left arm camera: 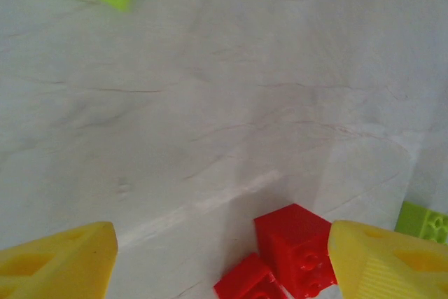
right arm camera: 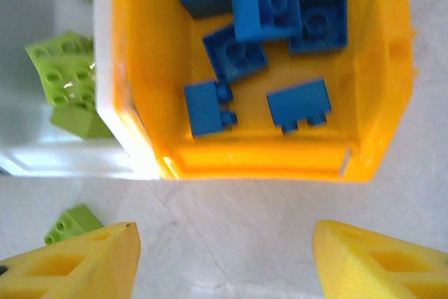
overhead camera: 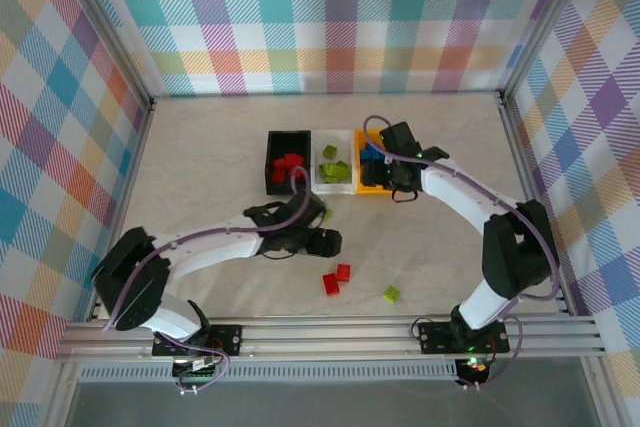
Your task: Sort the legos into containers by color
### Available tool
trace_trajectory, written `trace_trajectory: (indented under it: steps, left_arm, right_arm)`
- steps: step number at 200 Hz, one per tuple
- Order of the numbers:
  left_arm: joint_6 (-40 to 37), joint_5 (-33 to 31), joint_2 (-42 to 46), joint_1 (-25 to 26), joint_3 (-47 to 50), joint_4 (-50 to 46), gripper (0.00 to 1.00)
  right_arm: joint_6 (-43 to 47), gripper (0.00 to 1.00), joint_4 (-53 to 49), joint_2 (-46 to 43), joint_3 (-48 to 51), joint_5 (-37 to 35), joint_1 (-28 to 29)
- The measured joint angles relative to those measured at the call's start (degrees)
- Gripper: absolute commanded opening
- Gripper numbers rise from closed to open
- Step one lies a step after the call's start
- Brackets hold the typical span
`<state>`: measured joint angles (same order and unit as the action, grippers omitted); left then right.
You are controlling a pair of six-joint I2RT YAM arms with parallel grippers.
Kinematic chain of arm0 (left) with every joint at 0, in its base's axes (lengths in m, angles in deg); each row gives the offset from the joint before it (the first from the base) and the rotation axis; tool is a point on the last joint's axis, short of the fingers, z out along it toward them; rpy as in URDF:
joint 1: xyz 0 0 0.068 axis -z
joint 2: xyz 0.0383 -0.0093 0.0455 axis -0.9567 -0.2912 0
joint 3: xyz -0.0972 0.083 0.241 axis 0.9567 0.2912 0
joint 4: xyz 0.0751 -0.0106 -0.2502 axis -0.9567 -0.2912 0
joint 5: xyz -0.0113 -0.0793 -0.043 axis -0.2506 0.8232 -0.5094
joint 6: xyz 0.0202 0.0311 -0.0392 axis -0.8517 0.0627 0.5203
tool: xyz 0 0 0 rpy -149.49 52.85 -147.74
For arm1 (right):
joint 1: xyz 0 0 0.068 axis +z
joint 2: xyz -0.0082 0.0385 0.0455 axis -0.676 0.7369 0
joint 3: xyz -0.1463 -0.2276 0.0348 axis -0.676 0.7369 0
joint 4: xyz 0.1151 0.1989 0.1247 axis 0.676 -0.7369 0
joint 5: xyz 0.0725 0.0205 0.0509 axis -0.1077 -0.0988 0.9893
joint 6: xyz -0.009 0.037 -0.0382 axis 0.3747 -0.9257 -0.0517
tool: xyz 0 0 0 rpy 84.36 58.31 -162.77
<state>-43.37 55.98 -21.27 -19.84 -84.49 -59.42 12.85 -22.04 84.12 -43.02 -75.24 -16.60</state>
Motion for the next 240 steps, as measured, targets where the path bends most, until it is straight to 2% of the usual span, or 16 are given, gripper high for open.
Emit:
trace_trajectory:
  steps: [34,70,110,139,158,203,240]
  left_arm:
    - [-2.84,-4.57,-9.14,6.58,-7.45,-3.39,0.66]
    - [-3.93,-8.63,-12.72,9.14,-10.82,-6.58,0.62]
    - [-4.85,-10.78,-14.8,11.34,-13.51,-10.8,0.81]
    - [-5.01,-10.97,-15.61,13.18,-13.77,-12.72,0.84]
    - [-5.05,-10.62,-15.61,13.73,-13.77,-12.7,0.76]
    - [-5.18,-10.29,-16.28,13.77,-13.77,-12.39,0.49]
    - [-5.2,-10.34,-17.22,13.77,-13.81,-12.2,0.46]
  right_arm:
    - [-0.2,0.67,0.61,-2.75,4.5,-0.07,-0.02]
    - [-0.17,0.67,1.6,-4.5,5.7,-0.52,-0.02]
    - [-0.15,0.67,2.19,-6.38,5.77,-1.09,-0.04]
    - [-0.15,0.67,3.02,-6.58,5.99,-1.18,-0.09]
    - [-0.17,0.67,3.26,-6.78,6.6,-1.51,-0.15]
    - [-0.15,0.67,3.37,-6.8,6.8,-1.77,-0.52]
    - [-0.15,0.68,3.37,-7.04,6.8,-2.01,-0.59]
